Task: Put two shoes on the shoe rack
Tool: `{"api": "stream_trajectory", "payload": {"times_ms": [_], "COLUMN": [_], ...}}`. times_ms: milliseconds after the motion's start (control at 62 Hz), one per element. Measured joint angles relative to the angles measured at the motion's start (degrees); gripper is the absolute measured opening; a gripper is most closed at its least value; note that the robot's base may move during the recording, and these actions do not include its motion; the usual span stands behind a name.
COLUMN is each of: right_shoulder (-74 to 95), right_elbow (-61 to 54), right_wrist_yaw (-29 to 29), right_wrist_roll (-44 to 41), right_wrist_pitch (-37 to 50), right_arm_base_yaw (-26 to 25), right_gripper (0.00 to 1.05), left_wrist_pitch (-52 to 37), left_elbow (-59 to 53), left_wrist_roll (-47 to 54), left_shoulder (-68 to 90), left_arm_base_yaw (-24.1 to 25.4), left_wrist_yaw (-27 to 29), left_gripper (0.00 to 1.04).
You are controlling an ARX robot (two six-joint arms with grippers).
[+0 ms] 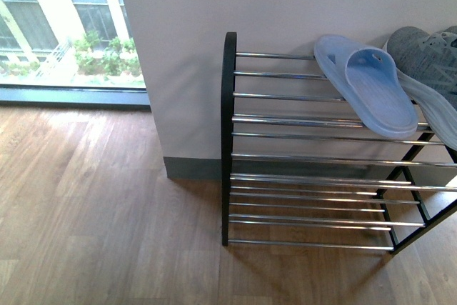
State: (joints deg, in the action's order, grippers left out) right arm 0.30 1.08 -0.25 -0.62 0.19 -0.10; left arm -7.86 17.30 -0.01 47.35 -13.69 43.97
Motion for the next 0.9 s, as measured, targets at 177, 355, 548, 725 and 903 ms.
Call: {"api": "stream_trajectory", "payload": {"times_ms": [177, 355, 548, 725, 903], "right_shoulder": [0.0, 0.0, 0.0, 0.0, 0.0], "right_elbow": [0.0, 0.0, 0.0, 0.0, 0.0], "right_wrist_yaw": [0.0, 0.6, 0.4, 0.4, 0.4], "right_wrist_roll": [0.0, 0.1, 0.1, 0.1, 0.1], "right_wrist_pitch": [0.0, -0.1, -0.2, -0.2, -0.2], "right_arm_base_yaw": [0.0, 0.0, 0.1, 0.1, 0.1], "right_gripper": [0.95, 0.96, 0.96, 0.96, 0.96], "left_wrist_pitch": [0.0, 0.4, -0.3, 5.6, 10.3], "left_elbow": [0.0, 0.3, 16.6, 34.1, 47.2], "left_wrist_roll": [0.0, -2.0, -20.3, -23.8, -23.4], "left_shoulder": [-0.1, 0.4, 22.3, 43.6, 54.8], "left_arm_base_yaw": [0.0, -0.4, -4.4, -7.0, -9.0], "left_wrist_yaw": [0.0, -2.1, -19.7, -29.0, -32.7], "left_gripper": [0.02, 0.02, 0.02, 0.02, 0.02]}}
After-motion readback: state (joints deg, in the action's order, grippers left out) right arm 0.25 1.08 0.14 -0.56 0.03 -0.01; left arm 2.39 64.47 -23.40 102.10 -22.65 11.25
